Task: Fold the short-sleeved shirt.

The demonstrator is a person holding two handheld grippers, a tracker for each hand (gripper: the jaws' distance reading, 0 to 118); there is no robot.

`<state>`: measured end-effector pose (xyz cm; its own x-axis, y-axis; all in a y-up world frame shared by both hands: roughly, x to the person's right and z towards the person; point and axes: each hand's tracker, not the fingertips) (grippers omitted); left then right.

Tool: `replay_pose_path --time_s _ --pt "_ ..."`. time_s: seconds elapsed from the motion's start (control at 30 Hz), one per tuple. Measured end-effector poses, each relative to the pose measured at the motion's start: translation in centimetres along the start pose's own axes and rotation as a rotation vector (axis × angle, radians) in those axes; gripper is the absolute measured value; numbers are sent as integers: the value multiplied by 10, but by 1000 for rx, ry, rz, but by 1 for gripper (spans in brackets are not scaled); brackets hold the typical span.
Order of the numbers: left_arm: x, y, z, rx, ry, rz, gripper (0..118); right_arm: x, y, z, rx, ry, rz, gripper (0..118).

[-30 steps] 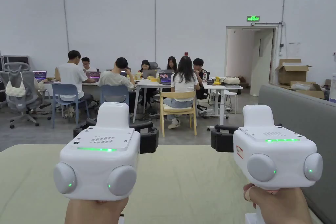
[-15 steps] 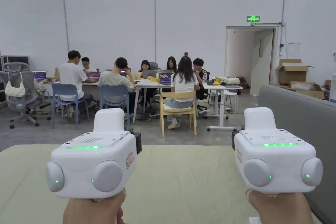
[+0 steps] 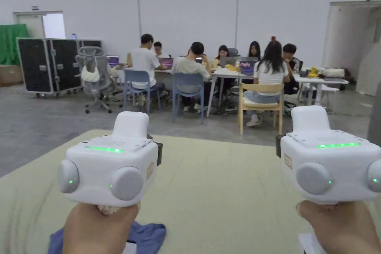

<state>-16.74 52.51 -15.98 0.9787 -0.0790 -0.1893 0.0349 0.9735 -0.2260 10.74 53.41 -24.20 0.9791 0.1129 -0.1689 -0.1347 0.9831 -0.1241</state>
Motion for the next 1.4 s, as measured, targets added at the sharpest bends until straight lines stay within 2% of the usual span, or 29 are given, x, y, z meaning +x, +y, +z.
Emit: replay_pose_path --time_s 0.07,0.13,0.27,0.33,0.4,0.5,0.7,0.77,0.8,0.83,0.87,0.9,0.97,1.1,1.13,1.17,1.2,1.23,1.33,1.4 --pt "-54 -8 7 -60 117 11 0 -64 5 -9 -20 188 6 2" --pt "-105 -20 14 -141 153 53 0 -126 2 -21 -72 396 -3 2" --pt "-169 -53 10 -266 294 89 0 -218 -19 -26 -178 573 -3 2" --pt "-186 -74 -8 -343 273 77 0 -246 -36 -34 -278 657 -27 2" --pt "-194 -96 -32 -408 220 104 0 -262 -54 -43 -327 669 -23 2" --pt "-200 -133 -82 -517 169 128 0 -278 -77 -52 -372 635 75 2" --pt "-191 -223 -193 -722 75 109 0 -279 -115 -84 -510 590 110 2" --pt "-183 -256 -224 -787 49 140 0 -275 -124 -92 -547 597 97 2" --pt "-180 -273 -238 -825 35 158 9 -272 -127 -96 -564 599 82 2" --pt "-176 -289 -252 -854 -7 180 50 -270 -130 -103 -568 601 86 2" --pt "-170 -305 -261 -905 -26 174 118 -270 -132 -106 -575 597 95 2" --pt "-163 -322 -271 -967 -53 164 118 -269 -134 -109 -580 590 104 2" --pt "-160 -340 -283 -951 -1 112 118 -267 -138 -117 -589 580 114 2" --pt "-156 -349 -269 -955 -1 139 118 -260 -146 -123 -624 576 100 2" --pt "-161 -343 -268 -941 -8 149 111 -259 -147 -123 -631 578 94 2" --pt "-167 -337 -265 -911 -1 164 81 -257 -147 -122 -635 577 91 2" --pt "-173 -329 -259 -860 23 180 34 -254 -146 -121 -634 573 87 2" --pt "-182 -320 -252 -804 30 217 0 -251 -145 -118 -631 569 81 2" --pt "-215 -298 -246 -822 -29 434 0 -234 -133 -106 -603 599 23 2" --pt "-222 -269 -233 -755 -17 480 0 -220 -122 -94 -559 564 9 2"
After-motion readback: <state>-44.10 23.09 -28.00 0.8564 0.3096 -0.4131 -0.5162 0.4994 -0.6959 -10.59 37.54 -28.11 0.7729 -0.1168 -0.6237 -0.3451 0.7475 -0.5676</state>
